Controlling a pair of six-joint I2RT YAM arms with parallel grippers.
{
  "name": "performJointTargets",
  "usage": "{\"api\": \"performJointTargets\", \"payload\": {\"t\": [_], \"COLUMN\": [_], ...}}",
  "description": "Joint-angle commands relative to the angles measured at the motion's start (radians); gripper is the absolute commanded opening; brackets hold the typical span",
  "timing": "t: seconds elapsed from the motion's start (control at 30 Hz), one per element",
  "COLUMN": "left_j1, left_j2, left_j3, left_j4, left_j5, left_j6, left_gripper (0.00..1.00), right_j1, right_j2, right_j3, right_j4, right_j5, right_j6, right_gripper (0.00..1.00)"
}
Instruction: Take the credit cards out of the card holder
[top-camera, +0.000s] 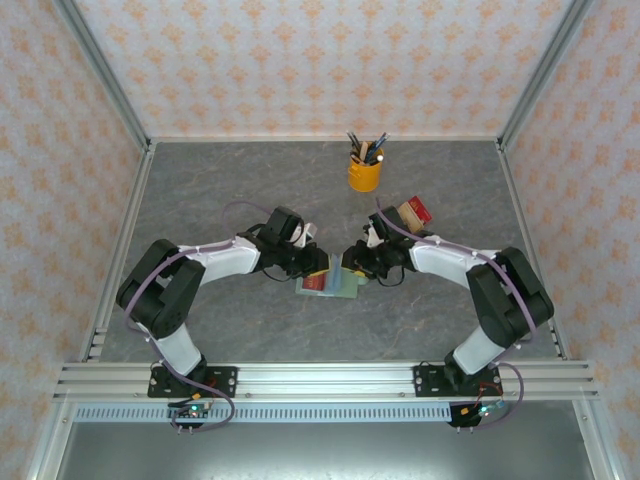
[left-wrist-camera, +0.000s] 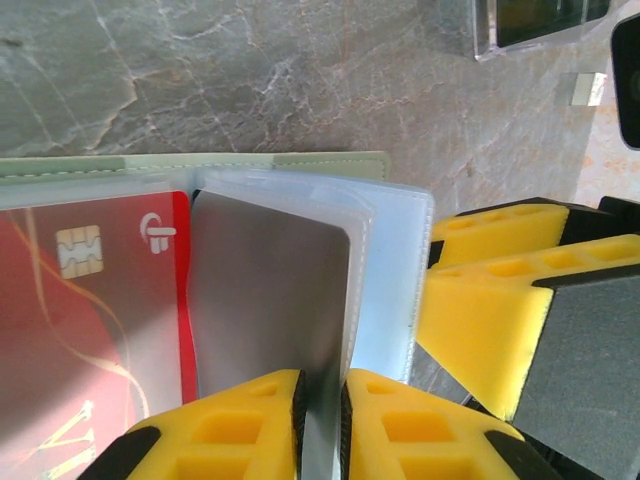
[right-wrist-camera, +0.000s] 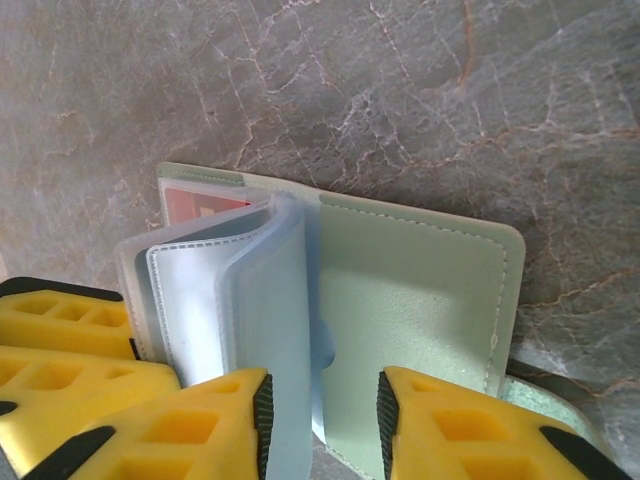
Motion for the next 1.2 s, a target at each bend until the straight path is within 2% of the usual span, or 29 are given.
{"api": "performJointTargets", "payload": {"t": [0.0,0.17,0.33,0.7,1.17], "left_j1": [0.005,0.013,0.014,0.012,-0.001], "left_j2": [-0.022,-0.039,-0.047,-0.066,-0.079], "left_j3": [0.017,0.013,0.01,-0.009,-0.019], "left_j4": [-0.137,-0.176,-0.176,-0.065,0.003], "left_j5": [-0.087,-0.112,-0.108,-0.018,0.015], "left_j6": [0.051,0.07,0.072,0.037,0.004], "left_gripper": [0.19,0.19,0.19,0.16,0.19], "right_j1": [-0.001,-0.001,-0.001,-0.001,0.0], "right_j2": [0.01,0.005,-0.027,-0.138,-0.129], "right_j3": [0.032,0.047,0.027,0.011,-0.003], "right_j4": [-0.029,-0.064,-0.001,-0.052,-0.05], "right_j5": [0.012,0.04,-0.027,0.143,0.132], "right_j6": [-0.022,-0.041,-0.048,-0.07,-0.07], "right_gripper": [0.35,0.35,0.33,0.36,0.42]}}
